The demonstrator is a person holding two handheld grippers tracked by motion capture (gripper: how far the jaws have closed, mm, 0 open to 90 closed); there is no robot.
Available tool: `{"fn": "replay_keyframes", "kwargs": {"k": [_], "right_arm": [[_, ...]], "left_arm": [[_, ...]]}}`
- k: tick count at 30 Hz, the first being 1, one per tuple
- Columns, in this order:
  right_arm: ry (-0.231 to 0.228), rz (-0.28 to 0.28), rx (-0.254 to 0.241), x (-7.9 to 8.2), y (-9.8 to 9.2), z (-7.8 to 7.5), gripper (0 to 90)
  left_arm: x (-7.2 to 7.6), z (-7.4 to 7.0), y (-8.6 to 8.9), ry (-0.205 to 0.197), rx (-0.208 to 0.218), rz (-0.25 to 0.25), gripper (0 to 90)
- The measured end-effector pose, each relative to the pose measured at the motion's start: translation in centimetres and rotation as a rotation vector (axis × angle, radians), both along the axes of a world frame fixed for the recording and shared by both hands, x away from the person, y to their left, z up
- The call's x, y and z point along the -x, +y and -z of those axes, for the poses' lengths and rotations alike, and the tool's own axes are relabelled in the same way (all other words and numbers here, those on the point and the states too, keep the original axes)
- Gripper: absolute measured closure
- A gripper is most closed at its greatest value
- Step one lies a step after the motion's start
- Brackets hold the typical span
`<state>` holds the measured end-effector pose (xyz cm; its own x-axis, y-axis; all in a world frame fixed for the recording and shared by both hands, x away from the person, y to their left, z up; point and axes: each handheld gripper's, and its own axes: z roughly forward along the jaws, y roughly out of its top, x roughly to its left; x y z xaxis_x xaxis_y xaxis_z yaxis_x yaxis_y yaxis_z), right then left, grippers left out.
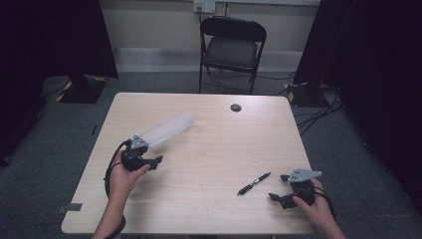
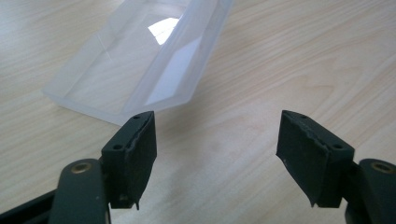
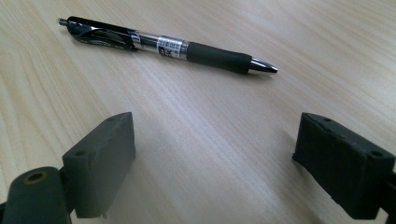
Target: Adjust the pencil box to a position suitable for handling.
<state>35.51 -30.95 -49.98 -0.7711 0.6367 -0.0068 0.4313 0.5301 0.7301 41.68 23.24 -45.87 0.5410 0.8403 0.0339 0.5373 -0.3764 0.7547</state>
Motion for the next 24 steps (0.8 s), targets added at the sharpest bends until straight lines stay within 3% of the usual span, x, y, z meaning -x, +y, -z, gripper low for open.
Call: {"fn": "replay_keyframes", "kwargs": {"k": [7,8,12,14,22,23,24], "right_arm": [[0.001,-0.003,-0.001,0.0,0.0,0.0,11.5],[0.001,-0.003,-0.001,0.0,0.0,0.0,11.5],[0.002,-0.005,-0.002,0.0,0.0,0.0,11.5],[0.001,-0.005,-0.001,0.0,0.0,0.0,11.4],[0.003,-0.007,-0.002,0.0,-0.1,0.0,11.5],[0.002,-0.007,-0.001,0.0,-0.1,0.0,11.5],[0.001,-0.007,-0.001,0.0,-0.1,0.0,11.5]], "left_arm": [[-0.6,-0.3,-0.3,-0.017,-0.008,-0.006,31.3],[-0.7,-0.4,-0.3,-0.019,-0.028,0.01,31.3],[-1.0,-0.2,-0.5,-0.029,-0.027,0.009,39.6],[-1.2,-0.4,-0.4,-0.037,-0.059,0.025,42.5],[-1.5,-0.7,-1.2,-0.05,-0.073,0.01,56.9],[-1.6,-0.8,-1.1,-0.052,-0.098,0.023,58.3],[-1.6,-0.8,-1.3,-0.06,-0.093,0.013,58.8]]}}
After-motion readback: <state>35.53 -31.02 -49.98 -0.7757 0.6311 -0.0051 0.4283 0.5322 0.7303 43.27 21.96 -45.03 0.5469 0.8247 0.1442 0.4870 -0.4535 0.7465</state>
